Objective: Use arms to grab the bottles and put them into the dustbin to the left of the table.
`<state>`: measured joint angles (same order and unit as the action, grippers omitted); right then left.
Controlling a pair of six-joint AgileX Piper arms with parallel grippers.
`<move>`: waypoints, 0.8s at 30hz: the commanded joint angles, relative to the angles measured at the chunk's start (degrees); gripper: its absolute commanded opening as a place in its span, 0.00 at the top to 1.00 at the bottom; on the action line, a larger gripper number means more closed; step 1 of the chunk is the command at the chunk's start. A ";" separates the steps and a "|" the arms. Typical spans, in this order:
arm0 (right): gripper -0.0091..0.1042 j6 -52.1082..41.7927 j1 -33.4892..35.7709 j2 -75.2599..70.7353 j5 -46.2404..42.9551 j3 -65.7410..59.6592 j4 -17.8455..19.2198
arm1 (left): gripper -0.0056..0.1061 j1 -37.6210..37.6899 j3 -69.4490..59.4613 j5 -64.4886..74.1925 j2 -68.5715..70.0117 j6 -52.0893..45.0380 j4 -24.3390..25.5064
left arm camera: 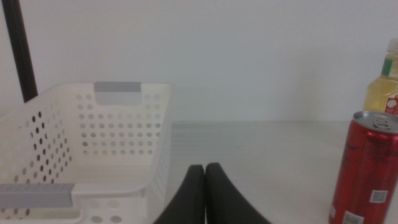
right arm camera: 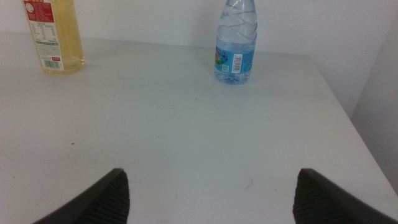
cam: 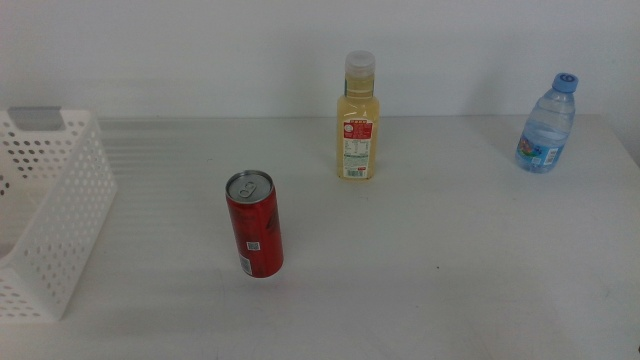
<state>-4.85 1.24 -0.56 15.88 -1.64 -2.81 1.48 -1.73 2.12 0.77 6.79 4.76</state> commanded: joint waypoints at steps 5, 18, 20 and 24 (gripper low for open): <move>0.30 -0.53 -0.27 -1.55 -3.96 0.49 0.32 | 0.99 6.41 -0.21 -11.87 -7.09 0.66 1.36; 0.30 -0.53 -0.27 -1.55 -3.96 0.49 0.32 | 0.99 15.82 -0.21 -46.05 -46.29 0.78 1.36; 0.30 -0.53 -0.27 -1.55 -3.96 0.49 0.32 | 0.99 16.09 -0.21 -50.98 -51.99 0.70 1.36; 0.30 -0.53 -0.27 -1.55 -3.96 0.49 0.32 | 0.99 16.03 -0.30 -59.16 -61.36 0.64 1.30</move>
<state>-4.85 1.24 -0.56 15.88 -1.64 -2.81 17.27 -1.67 -48.40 -58.19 6.79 6.55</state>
